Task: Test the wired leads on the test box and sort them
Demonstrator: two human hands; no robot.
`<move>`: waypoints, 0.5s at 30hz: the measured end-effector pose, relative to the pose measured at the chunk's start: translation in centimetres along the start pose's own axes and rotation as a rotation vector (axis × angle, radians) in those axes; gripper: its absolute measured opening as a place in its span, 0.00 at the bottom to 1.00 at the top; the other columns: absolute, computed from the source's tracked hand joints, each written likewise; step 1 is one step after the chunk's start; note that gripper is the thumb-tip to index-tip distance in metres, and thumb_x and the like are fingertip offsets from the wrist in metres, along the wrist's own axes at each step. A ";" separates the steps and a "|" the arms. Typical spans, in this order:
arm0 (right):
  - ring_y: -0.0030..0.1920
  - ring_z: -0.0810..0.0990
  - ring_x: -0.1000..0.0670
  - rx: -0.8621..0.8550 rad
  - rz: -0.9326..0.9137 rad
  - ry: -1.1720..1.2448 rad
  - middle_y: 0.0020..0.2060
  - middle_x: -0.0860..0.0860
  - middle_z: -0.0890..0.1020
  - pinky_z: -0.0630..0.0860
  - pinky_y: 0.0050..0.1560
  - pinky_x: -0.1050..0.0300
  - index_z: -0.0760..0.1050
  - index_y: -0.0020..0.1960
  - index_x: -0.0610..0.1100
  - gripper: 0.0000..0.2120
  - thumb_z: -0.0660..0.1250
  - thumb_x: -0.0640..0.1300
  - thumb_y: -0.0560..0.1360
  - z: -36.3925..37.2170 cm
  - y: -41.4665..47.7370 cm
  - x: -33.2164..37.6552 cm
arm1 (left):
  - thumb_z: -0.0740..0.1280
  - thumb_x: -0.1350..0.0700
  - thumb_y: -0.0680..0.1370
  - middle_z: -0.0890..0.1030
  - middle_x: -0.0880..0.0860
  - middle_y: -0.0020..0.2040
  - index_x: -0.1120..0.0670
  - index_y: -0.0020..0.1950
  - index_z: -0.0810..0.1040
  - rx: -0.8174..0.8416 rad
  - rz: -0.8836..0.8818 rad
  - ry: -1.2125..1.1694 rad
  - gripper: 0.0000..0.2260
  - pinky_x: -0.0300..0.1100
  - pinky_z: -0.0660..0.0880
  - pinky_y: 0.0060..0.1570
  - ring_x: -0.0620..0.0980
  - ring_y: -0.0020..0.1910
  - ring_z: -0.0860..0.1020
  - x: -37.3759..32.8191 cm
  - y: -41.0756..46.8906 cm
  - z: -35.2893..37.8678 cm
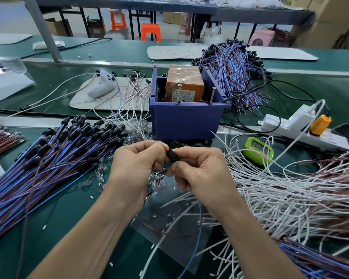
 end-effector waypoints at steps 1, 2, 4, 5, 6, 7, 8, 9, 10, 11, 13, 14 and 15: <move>0.25 0.73 0.49 -0.001 -0.001 0.001 0.31 0.45 0.83 0.70 0.26 0.58 0.87 0.46 0.45 0.14 0.66 0.30 0.73 0.0 0.0 0.0 | 0.63 0.74 0.69 0.75 0.53 0.27 0.56 0.27 0.83 0.004 0.000 -0.002 0.18 0.34 0.71 0.27 0.46 0.26 0.70 0.0 0.0 0.0; 0.25 0.73 0.49 -0.002 -0.001 0.003 0.31 0.45 0.83 0.70 0.26 0.58 0.87 0.46 0.45 0.14 0.66 0.30 0.73 0.0 0.0 0.0 | 0.62 0.75 0.70 0.75 0.53 0.27 0.56 0.27 0.83 0.009 0.001 -0.004 0.20 0.34 0.71 0.27 0.46 0.25 0.70 0.1 0.1 0.0; 0.25 0.73 0.48 -0.001 0.000 0.003 0.31 0.46 0.83 0.70 0.27 0.58 0.87 0.47 0.45 0.14 0.66 0.30 0.73 0.0 0.0 -0.1 | 0.61 0.75 0.70 0.74 0.53 0.26 0.56 0.27 0.82 0.014 -0.005 -0.014 0.20 0.34 0.71 0.28 0.46 0.25 0.69 0.1 0.0 0.0; 0.25 0.73 0.48 0.001 -0.002 0.002 0.31 0.46 0.83 0.70 0.26 0.57 0.87 0.47 0.45 0.14 0.66 0.31 0.73 0.0 0.0 -0.1 | 0.61 0.75 0.70 0.73 0.53 0.26 0.56 0.27 0.82 0.013 -0.011 -0.018 0.20 0.35 0.71 0.28 0.46 0.25 0.69 0.1 0.0 0.0; 0.26 0.73 0.48 0.004 -0.004 0.003 0.31 0.45 0.83 0.70 0.26 0.57 0.87 0.47 0.45 0.14 0.66 0.31 0.72 0.0 -0.1 -0.1 | 0.62 0.73 0.69 0.72 0.53 0.26 0.56 0.27 0.82 0.016 -0.023 -0.019 0.18 0.35 0.70 0.28 0.46 0.26 0.69 0.1 0.0 0.0; 0.26 0.73 0.48 0.006 -0.006 0.003 0.31 0.45 0.84 0.70 0.26 0.57 0.87 0.47 0.45 0.13 0.66 0.32 0.72 0.0 -0.1 -0.1 | 0.64 0.70 0.67 0.71 0.53 0.26 0.55 0.27 0.81 0.021 -0.039 -0.019 0.14 0.37 0.69 0.29 0.47 0.26 0.68 0.1 -0.1 0.0; 0.26 0.74 0.48 0.009 -0.009 0.000 0.32 0.44 0.83 0.70 0.27 0.57 0.87 0.46 0.45 0.13 0.66 0.32 0.72 0.0 -0.1 0.0 | 0.65 0.67 0.65 0.70 0.52 0.26 0.55 0.27 0.81 0.024 -0.059 -0.022 0.11 0.38 0.68 0.31 0.48 0.28 0.67 0.1 -0.1 0.1; 0.26 0.74 0.48 0.011 -0.013 -0.006 0.32 0.43 0.83 0.71 0.27 0.58 0.87 0.46 0.46 0.13 0.67 0.32 0.72 0.0 -0.1 0.0 | 0.65 0.65 0.63 0.69 0.52 0.26 0.55 0.26 0.80 0.024 -0.076 -0.026 0.08 0.40 0.66 0.32 0.49 0.29 0.66 0.1 -0.2 0.1; 0.26 0.74 0.49 0.012 -0.015 -0.011 0.32 0.42 0.83 0.71 0.27 0.59 0.87 0.46 0.46 0.13 0.67 0.32 0.72 0.0 -0.1 0.0 | 0.65 0.64 0.63 0.69 0.51 0.26 0.55 0.26 0.79 0.019 -0.088 -0.028 0.08 0.42 0.65 0.34 0.50 0.31 0.65 0.1 -0.2 0.1; 0.25 0.74 0.49 0.013 -0.015 -0.010 0.32 0.42 0.84 0.71 0.27 0.59 0.87 0.46 0.45 0.13 0.67 0.31 0.73 0.0 -0.1 -0.1 | 0.66 0.66 0.65 0.68 0.51 0.26 0.55 0.26 0.79 0.011 -0.095 -0.030 0.10 0.43 0.65 0.35 0.51 0.32 0.64 0.1 -0.1 0.1; 0.25 0.74 0.49 0.014 -0.017 0.001 0.32 0.42 0.84 0.70 0.26 0.60 0.87 0.46 0.44 0.14 0.67 0.29 0.73 0.0 0.0 -0.1 | 0.63 0.70 0.70 0.68 0.52 0.26 0.55 0.25 0.79 -0.009 -0.107 -0.036 0.16 0.44 0.64 0.36 0.53 0.33 0.64 0.2 -0.1 0.0; 0.25 0.74 0.49 0.015 -0.017 0.005 0.32 0.42 0.83 0.70 0.26 0.61 0.87 0.46 0.44 0.14 0.67 0.29 0.73 0.0 0.0 -0.1 | 0.62 0.71 0.71 0.68 0.52 0.26 0.55 0.25 0.79 -0.012 -0.112 -0.038 0.18 0.44 0.64 0.37 0.54 0.33 0.64 0.2 -0.1 0.0; 0.25 0.74 0.49 0.017 -0.018 0.007 0.32 0.41 0.83 0.70 0.26 0.61 0.87 0.46 0.44 0.14 0.67 0.29 0.73 0.0 0.0 -0.1 | 0.61 0.71 0.71 0.68 0.52 0.26 0.55 0.25 0.79 -0.011 -0.116 -0.038 0.18 0.45 0.64 0.37 0.55 0.35 0.64 0.1 -0.1 0.1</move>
Point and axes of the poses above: each hand's wrist, its own y-axis towards the middle knuckle, its own z-axis out of the palm, x = y × z, the point moved 3 cm from there along y, towards the middle knuckle
